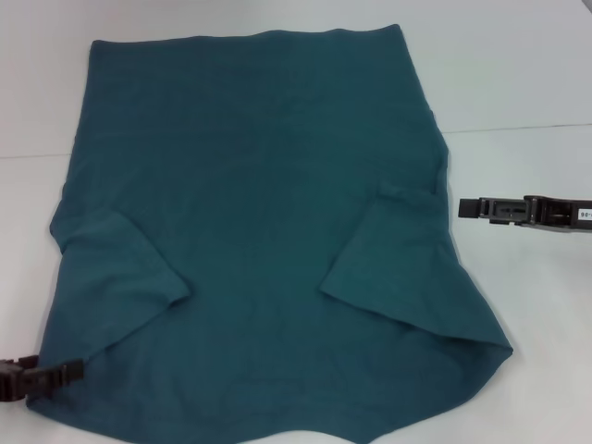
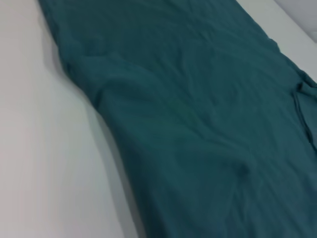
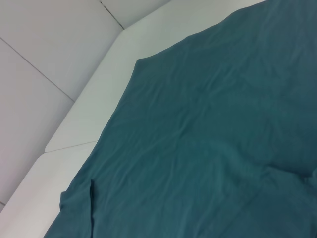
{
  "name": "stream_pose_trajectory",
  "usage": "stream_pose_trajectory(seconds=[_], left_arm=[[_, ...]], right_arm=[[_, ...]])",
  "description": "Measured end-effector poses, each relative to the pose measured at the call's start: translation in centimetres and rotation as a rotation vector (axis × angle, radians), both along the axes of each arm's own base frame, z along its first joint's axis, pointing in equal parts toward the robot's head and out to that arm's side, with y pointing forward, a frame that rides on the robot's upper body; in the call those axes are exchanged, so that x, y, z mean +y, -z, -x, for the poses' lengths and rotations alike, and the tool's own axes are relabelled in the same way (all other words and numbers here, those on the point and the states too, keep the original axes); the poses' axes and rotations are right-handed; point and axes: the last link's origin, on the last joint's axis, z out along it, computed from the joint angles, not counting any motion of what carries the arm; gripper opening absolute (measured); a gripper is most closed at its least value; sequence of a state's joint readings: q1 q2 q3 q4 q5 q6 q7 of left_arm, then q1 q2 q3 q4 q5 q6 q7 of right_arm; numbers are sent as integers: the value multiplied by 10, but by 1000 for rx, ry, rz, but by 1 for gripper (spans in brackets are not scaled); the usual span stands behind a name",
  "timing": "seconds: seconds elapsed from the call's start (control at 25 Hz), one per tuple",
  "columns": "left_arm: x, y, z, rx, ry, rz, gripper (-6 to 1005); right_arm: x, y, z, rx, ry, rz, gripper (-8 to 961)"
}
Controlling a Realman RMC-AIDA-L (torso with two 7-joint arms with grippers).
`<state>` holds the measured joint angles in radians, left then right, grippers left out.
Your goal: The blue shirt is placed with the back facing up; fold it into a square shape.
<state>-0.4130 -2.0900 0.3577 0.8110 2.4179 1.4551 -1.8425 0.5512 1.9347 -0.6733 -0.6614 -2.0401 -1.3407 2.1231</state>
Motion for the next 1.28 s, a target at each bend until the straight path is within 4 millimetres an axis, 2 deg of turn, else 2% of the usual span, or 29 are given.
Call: stream_pose_trajectory(seconds=[0.44, 0.96, 1.28], left_arm=[[-5, -1, -2, 7, -6, 61, 950], [-6, -2, -20, -53, 53, 142, 950], [-6, -9, -18, -47, 40, 125, 949]], right_arm=[[1, -1, 0, -3, 2, -5, 926], [2, -2, 0, 0, 4, -13, 927], [3, -3, 0, 2, 7, -18, 927]])
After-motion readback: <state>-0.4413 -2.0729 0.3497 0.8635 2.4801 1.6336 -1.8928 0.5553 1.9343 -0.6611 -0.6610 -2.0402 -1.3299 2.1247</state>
